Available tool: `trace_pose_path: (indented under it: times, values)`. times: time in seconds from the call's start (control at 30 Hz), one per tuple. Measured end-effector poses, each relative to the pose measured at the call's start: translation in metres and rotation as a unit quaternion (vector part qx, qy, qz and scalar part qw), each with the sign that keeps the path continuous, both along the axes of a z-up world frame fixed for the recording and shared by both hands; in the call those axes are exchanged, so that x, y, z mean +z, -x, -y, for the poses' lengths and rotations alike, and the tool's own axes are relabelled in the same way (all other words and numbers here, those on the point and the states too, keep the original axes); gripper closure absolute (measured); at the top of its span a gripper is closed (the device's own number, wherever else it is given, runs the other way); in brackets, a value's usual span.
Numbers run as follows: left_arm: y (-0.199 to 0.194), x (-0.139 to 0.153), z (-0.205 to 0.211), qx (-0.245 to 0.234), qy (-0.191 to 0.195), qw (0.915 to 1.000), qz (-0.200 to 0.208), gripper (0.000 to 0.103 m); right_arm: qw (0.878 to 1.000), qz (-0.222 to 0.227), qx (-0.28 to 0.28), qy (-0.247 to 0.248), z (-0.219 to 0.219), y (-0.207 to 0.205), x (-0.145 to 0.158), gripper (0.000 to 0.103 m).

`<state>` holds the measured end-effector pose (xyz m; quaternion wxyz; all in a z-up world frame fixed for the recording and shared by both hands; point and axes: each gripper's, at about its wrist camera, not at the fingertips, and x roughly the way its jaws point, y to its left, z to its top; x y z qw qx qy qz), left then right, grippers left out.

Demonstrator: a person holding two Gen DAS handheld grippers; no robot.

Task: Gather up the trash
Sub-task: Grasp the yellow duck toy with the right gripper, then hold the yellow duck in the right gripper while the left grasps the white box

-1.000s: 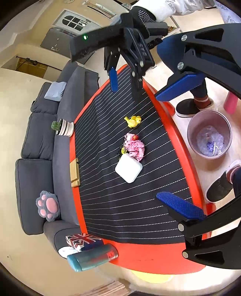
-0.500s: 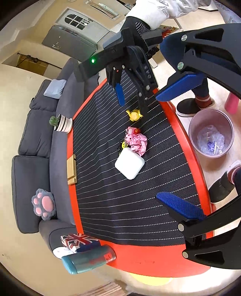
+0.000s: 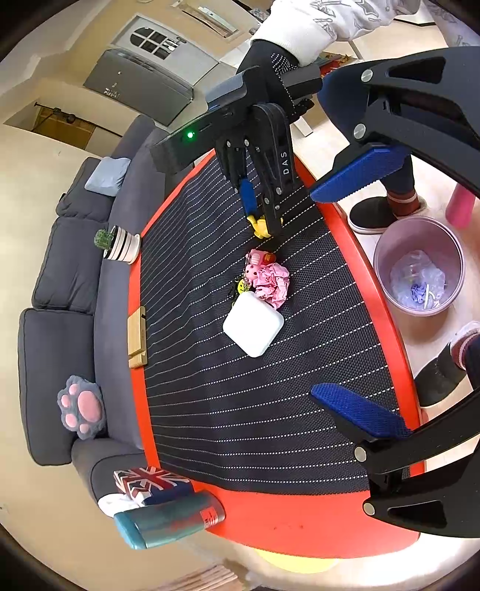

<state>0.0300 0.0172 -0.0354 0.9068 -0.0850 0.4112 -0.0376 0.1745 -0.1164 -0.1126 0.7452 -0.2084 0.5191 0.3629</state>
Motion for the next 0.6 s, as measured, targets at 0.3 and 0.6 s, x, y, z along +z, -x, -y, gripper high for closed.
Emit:
trace_pose_path:
  times: [0.3, 0.6]
  values:
    - [-0.005, -0.001, 0.0, -0.001, -0.001, 1.0, -0.003, 0.008, 1.0, 0.009, -0.016, -0.02, 0.008, 0.001, 0.009, 0.066]
    - [-0.036, -0.004, -0.002, 0.009, 0.019, 0.9994, -0.029, 0.008, 0.997, 0.017, -0.036, -0.06, 0.025, 0.015, 0.032, 0.066]
